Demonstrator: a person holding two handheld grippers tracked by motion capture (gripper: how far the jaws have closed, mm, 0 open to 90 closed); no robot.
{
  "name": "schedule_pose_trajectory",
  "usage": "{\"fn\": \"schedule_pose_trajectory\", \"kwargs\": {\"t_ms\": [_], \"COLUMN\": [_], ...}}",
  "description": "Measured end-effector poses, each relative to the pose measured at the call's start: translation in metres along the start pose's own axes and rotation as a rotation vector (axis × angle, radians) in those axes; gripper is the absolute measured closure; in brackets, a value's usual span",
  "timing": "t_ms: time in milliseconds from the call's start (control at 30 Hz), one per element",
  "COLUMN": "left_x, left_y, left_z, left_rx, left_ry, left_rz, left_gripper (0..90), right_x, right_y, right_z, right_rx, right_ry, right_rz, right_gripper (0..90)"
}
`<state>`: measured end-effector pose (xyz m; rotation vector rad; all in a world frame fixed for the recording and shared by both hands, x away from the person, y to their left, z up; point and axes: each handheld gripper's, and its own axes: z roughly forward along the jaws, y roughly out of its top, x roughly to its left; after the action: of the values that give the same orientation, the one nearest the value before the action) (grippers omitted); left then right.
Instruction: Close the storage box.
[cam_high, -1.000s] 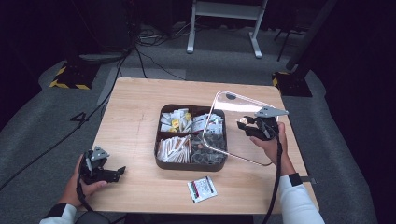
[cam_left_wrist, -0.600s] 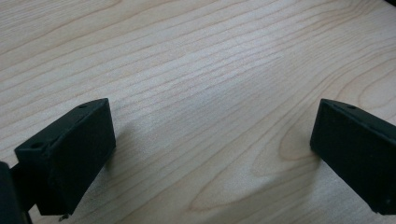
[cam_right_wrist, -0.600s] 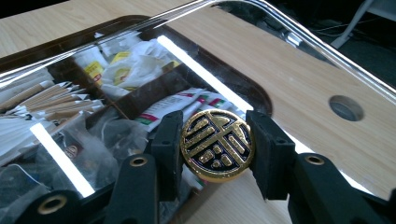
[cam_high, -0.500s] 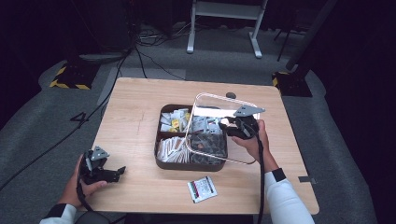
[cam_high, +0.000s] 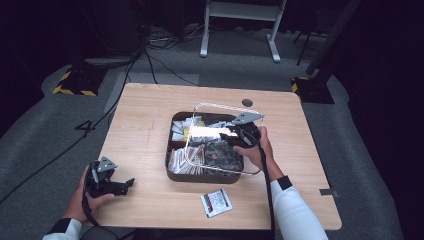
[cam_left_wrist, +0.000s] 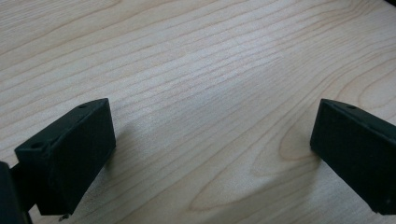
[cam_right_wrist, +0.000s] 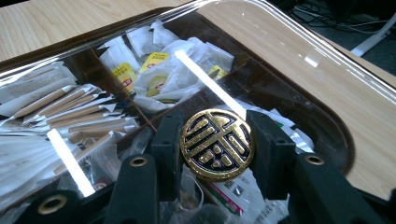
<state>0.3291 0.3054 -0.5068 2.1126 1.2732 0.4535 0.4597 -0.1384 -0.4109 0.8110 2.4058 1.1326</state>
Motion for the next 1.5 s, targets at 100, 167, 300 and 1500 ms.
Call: {"fn": "schedule_pose_trajectory", "kwargs": {"t_ms": [100, 167, 300, 1500], "left_x": [0.0, 0.0, 0.0, 0.0], "left_y": [0.0, 0.0, 0.0, 0.0], "left_z": [0.0, 0.0, 0.0, 0.0], "left_rx": [0.0, 0.0, 0.0, 0.0], "left_ry": [0.0, 0.0, 0.0, -0.002], "left_rz": [0.0, 0.0, 0.0, 0.004], "left_gripper": [0.3, 0.3, 0.3, 0.4], "right_x": [0.004, 0.006, 0.01, 0.037], "right_y": [0.004, 0.005, 0.006, 0.016], "right_z": [0.008, 0.012, 0.021, 0.057], "right_rx": [0.01, 0.017, 0.03, 0.072], "right_ry": [0.005, 0.01, 0.016, 0.089], "right_rz": [-0.006, -0.007, -0.008, -0.044], "right_gripper": [59.0, 59.0, 59.0, 59.0]}}
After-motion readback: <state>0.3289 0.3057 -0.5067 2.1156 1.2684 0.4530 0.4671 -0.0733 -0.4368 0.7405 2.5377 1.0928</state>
